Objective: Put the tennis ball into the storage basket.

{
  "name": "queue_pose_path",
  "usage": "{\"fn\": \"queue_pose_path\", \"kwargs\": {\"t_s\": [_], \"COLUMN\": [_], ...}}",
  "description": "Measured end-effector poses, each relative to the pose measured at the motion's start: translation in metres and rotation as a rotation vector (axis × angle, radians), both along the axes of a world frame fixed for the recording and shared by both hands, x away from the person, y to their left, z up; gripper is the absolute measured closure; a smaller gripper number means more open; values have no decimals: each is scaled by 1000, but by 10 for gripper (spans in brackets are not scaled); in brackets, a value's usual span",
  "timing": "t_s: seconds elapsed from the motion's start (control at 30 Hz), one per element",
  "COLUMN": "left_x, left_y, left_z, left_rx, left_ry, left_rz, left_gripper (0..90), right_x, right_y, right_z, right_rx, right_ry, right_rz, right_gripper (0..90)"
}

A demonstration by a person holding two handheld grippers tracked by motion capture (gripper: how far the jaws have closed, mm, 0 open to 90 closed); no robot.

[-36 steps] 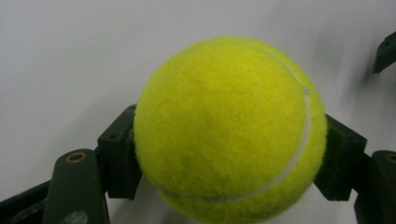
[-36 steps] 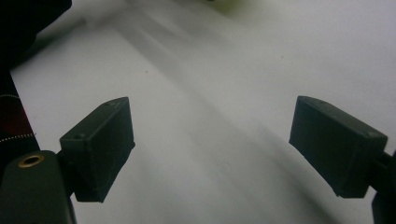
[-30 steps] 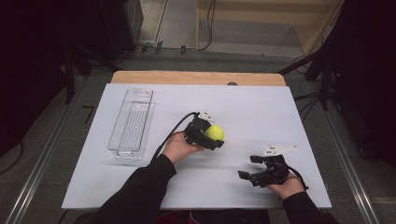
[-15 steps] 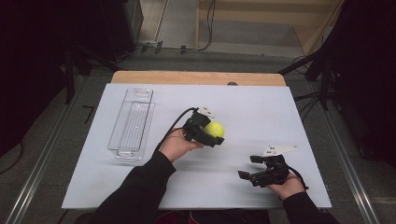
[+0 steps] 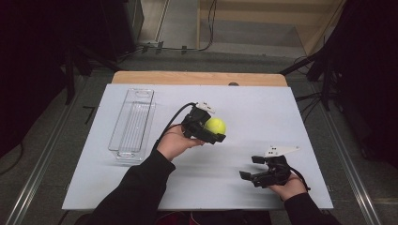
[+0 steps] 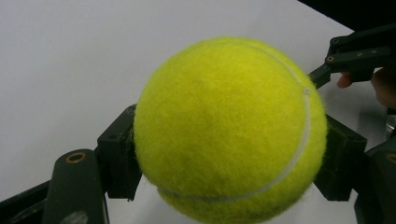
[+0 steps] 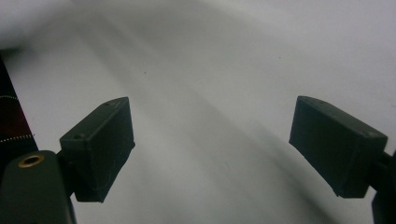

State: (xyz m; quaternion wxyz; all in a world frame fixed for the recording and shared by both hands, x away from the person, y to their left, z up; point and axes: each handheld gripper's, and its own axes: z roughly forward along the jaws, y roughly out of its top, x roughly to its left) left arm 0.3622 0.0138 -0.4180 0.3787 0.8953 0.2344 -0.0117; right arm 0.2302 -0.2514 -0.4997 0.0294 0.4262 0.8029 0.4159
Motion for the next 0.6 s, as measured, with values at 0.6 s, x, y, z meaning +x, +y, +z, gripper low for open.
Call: {"fn": "queue_pose_path", "kwargs": {"t_s": [0.6], "left_x": [8], "left_y": [13], "left_z": [6], "left_rx": [0], "left_ry": [9], "left_rz": [32], "left_gripper": [256], "right_x": [0], "right_y": [0], "right_z": [0], "right_rx": [0], "right_ry": [1], "right_rz": [-2], "right_gripper": [120]}}
